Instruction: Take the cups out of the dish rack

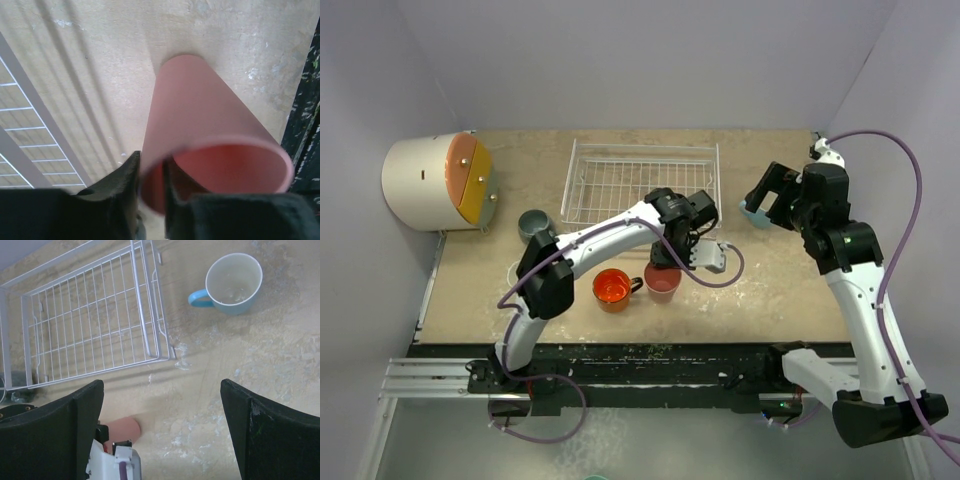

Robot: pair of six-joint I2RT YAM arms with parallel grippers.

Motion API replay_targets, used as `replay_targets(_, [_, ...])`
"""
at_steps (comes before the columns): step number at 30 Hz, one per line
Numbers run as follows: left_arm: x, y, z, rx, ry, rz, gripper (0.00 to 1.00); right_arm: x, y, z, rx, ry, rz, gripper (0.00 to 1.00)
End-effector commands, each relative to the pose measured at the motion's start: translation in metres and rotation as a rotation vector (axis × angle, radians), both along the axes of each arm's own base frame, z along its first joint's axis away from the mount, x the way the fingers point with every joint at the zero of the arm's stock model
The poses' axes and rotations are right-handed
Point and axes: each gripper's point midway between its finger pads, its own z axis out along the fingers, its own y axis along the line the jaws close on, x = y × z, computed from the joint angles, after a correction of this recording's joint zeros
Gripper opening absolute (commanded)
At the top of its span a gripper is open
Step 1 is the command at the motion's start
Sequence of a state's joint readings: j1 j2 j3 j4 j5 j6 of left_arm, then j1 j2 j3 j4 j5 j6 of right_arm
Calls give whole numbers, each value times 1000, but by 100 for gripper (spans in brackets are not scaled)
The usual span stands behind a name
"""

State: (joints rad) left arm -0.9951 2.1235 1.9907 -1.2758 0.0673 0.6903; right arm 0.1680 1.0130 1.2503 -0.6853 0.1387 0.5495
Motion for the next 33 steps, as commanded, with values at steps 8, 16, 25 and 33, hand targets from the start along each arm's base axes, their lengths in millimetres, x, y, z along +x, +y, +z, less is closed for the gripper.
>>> replay_targets(8, [-1, -8, 25, -92, -29, 6, 99, -3, 1, 12, 24, -49, 6, 100])
replay_targets(16, [27, -8, 92, -185, -234, 74, 99, -2, -1, 22, 12, -83, 3, 100])
replay_targets(25, [94, 70, 252, -576, -657, 463, 99, -3, -54, 43, -227, -284, -166, 100])
replay_targets(33, [94, 227, 195, -821, -727, 801, 99, -19, -70, -2, -192, -388, -279, 100])
